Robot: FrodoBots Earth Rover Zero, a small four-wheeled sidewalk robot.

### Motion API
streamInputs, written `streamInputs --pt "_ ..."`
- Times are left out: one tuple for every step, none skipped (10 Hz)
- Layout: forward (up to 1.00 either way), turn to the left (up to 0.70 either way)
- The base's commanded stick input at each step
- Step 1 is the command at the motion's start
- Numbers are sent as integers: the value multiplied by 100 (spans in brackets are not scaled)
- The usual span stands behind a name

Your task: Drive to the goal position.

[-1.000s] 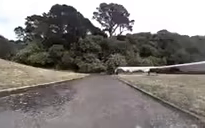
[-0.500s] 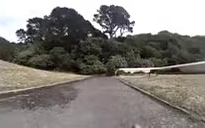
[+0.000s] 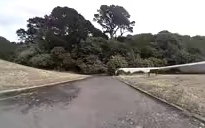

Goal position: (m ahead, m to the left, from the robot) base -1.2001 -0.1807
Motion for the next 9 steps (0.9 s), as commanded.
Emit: streamInputs --pt "-30 -40" --pt "-30 -66" --pt "-30 -75" --pt "-30 -75" --pt "-30 -75" --pt "-30 -75" --pt "-30 -75" --pt "-30 -75" --pt "-30 -75"
